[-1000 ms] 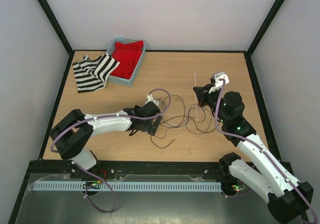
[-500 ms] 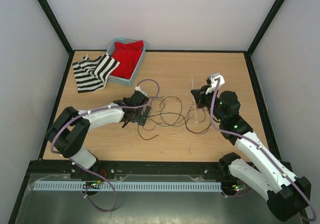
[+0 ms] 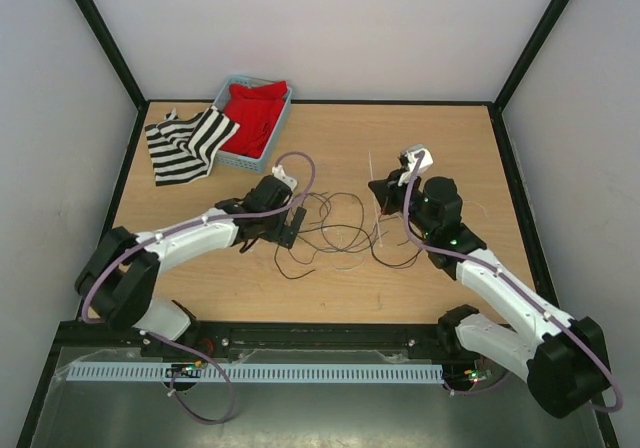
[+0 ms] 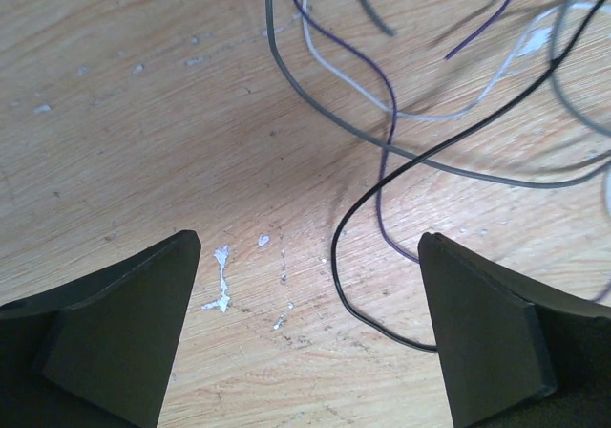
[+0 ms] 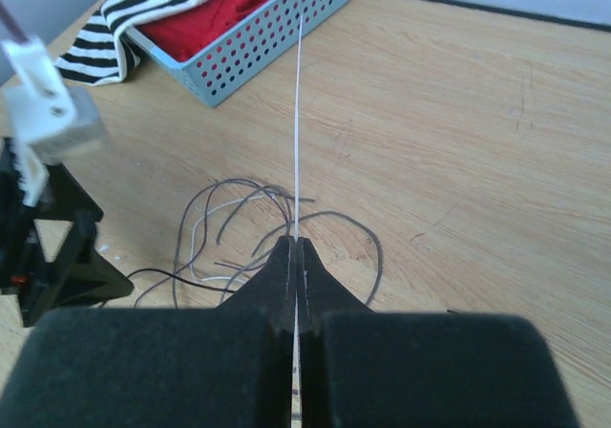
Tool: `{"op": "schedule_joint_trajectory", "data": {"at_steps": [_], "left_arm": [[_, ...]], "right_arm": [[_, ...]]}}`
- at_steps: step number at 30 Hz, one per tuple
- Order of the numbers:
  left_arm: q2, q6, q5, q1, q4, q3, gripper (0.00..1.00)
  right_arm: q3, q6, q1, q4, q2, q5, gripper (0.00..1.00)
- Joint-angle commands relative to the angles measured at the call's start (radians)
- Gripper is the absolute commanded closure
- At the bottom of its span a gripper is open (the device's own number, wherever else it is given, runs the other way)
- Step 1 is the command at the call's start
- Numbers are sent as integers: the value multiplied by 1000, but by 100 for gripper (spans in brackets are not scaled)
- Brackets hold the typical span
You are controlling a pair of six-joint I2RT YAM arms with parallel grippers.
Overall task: Zip-tie the wires
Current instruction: Adjust the cable at the center of the board.
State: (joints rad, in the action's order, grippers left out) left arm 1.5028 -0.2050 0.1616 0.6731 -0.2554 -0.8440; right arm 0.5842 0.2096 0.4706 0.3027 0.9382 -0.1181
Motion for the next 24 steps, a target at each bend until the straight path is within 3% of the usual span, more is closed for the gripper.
{"op": "schedule_joint_trajectory", "data": {"at_steps": [1,6,11,16,22,24], "left_arm": [[-98,13,-22,-1,-16,-9,1],[-240,6,-78,-19,8,-11,1],[-380,-104,-377,-132,139,-5,1],[-409,-205,-549,-178,129,-87,1],[-373,-563,-835,-292,119,-158,1],[-365,-640,-904,-322,128,-168,6]], "right_arm": [[20,21,-5,104,58,-19,100],[-1,4,-6,171,22,-91,100],[-68,-75,-4,309,-51,-165,100],[-149,-110,-4,497,-99,-276,100],[-268,-172,-3,926,-141,-442,100],[-283,-210,0,1039,-135,-498,100]]}}
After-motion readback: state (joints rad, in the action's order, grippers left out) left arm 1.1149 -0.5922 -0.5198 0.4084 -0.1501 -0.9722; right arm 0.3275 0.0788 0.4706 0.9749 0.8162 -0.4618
